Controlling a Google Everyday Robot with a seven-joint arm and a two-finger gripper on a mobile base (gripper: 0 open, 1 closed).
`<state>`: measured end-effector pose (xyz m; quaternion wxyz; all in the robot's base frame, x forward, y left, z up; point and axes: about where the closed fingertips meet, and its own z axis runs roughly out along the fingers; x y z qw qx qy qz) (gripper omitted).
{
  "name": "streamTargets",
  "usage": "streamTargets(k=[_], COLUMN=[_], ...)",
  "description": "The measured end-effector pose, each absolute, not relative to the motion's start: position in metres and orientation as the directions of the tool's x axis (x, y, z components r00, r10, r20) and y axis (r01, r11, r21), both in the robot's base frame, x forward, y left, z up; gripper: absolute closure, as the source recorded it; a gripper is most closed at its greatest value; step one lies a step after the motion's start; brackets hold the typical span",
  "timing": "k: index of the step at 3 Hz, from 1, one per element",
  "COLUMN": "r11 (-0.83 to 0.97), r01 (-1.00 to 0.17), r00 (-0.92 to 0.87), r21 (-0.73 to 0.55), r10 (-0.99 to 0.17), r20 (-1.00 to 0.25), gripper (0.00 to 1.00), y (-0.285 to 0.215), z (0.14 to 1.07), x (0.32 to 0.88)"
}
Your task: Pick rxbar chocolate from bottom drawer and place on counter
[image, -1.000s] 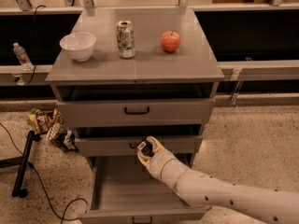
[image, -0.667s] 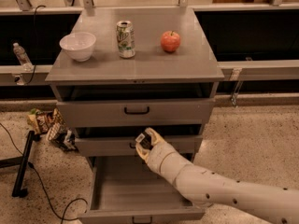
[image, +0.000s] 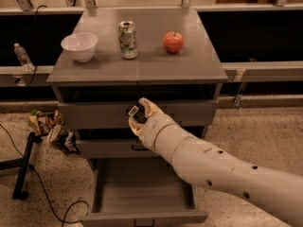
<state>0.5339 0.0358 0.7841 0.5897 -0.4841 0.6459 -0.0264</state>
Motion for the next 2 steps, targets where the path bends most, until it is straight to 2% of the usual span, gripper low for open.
streamTargets(k=[2], r11=[0.525], r01=[-0.568], r00=[0.208], r21=[-0.634], r10=[-0.653], r20=[-0.728], gripper=[1.00], y=[0.037], z=[0.802], x=[0.539])
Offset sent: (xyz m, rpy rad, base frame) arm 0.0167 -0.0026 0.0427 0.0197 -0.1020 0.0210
